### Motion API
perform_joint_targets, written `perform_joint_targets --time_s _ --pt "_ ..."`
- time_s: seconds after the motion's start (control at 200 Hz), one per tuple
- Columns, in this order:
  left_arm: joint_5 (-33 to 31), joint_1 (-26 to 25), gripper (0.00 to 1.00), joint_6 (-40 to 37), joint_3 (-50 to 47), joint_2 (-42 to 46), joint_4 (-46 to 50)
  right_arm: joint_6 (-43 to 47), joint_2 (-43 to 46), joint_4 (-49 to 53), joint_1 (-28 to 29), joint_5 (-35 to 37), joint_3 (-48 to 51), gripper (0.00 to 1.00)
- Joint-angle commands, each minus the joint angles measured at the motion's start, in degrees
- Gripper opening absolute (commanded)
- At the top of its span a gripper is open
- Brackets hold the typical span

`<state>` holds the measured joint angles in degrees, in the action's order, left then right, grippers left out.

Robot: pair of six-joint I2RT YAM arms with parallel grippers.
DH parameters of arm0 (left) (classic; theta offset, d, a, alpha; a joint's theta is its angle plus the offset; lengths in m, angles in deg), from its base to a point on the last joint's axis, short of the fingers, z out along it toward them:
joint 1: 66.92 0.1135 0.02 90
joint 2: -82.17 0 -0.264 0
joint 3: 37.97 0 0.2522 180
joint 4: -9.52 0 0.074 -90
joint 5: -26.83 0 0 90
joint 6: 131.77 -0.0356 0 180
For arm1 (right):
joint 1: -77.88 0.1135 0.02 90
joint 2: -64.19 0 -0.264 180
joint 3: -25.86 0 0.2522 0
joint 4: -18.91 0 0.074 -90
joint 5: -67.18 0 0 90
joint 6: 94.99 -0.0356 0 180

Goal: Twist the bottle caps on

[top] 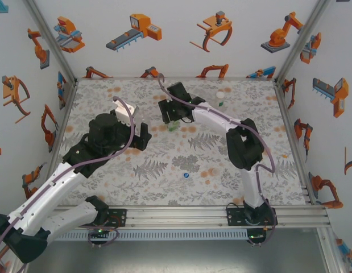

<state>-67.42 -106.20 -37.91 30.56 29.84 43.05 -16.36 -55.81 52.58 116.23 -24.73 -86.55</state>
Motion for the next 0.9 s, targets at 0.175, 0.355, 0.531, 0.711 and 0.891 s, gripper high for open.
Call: perform_joint_targets --time_s 0.175,0.355,0.531,0.711,0.891 --pt "11.3 0.3 0.85 -5.2 -3.3 0.5 -9.0 -8.2 15.5 7.6 0.3 -1.6 5.5 0.48" --pt "20.2 0.2 0.86 -7.8 -6.2 -0.5 -18.2 -17.1 23.9 12.0 0.3 -6.4 8.8 0.47" --pt "22.9 0.1 0.89 -7.5 -7.8 -1.4 -25.9 -26.7 31.6 11.2 0.3 -13.5 13.3 0.45" --pt "26.5 0.1 0.90 -7.0 -6.8 -4.3 -29.3 -36.3 38.4 3.7 0.3 -19.4 19.5 0.44" --pt "32.1 0.0 0.90 -6.9 -4.9 -8.0 -30.6 -41.3 42.1 1.1 0.5 -19.8 22.1 0.43"
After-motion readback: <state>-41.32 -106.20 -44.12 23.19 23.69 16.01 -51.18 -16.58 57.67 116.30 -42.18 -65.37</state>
